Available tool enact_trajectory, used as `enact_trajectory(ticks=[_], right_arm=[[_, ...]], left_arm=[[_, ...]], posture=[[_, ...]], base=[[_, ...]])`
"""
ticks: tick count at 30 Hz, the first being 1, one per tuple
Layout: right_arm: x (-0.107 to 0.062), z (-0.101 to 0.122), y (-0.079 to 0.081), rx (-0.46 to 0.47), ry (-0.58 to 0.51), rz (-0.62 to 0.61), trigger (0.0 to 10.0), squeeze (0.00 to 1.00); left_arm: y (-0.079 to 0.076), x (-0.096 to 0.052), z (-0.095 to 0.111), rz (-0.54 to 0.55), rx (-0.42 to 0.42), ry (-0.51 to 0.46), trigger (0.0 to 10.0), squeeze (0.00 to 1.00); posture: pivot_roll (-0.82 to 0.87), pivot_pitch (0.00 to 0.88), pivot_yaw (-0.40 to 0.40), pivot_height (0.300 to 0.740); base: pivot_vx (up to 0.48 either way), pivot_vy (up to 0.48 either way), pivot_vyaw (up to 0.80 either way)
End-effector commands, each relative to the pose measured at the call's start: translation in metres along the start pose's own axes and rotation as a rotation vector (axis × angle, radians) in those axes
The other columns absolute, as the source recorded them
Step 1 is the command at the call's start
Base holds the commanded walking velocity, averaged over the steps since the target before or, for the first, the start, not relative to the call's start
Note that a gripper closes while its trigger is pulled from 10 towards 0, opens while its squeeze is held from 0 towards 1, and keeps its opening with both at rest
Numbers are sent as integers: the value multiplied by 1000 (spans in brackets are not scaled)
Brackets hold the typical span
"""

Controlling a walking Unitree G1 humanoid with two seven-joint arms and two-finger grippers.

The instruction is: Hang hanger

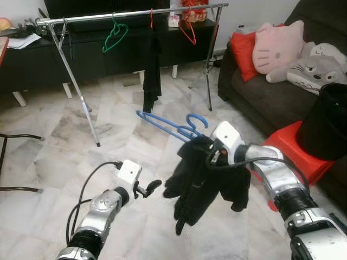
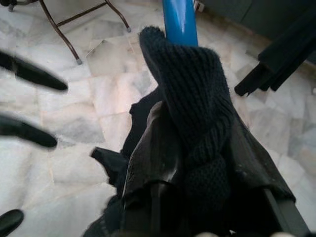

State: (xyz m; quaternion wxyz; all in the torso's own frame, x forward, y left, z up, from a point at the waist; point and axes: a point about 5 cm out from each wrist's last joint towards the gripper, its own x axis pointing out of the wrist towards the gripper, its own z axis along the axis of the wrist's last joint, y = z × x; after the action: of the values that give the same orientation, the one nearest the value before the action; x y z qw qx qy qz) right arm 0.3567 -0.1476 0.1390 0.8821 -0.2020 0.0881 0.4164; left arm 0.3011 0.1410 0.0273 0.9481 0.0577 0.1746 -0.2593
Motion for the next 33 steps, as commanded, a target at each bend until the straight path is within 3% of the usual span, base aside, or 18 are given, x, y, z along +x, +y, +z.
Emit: enact_trajectory(ticks=[1,6,11,24,33], right_arm=[[2,20,-5,-39,-48,-9,0,0],[6,36,1,-60,-92,10,0,0],[12,52,18,-70,-147,73,0,0],[5,54,32,-100,-135,142,0,0],[4,62,39,-114,-153,180,0,0]], left_arm=[[-4,1,-6,-6,17,28,10000,0],[-5,1,-12,-1,6,43,10000,0],[-3,6,-7,38,5,37,10000,0],[-1,14,5,102,8,-8,10000,0],[-4,18,8,100,77,-3,10000,0]], posture=[[-76,0,-68,740],[-84,0,-67,740],[-82,0,-68,740],[-100,0,-66,740],[-103,0,-70,740]], base=[[0,0,0],[0,0,0],[0,0,0],[0,0,0],[0,0,0]])
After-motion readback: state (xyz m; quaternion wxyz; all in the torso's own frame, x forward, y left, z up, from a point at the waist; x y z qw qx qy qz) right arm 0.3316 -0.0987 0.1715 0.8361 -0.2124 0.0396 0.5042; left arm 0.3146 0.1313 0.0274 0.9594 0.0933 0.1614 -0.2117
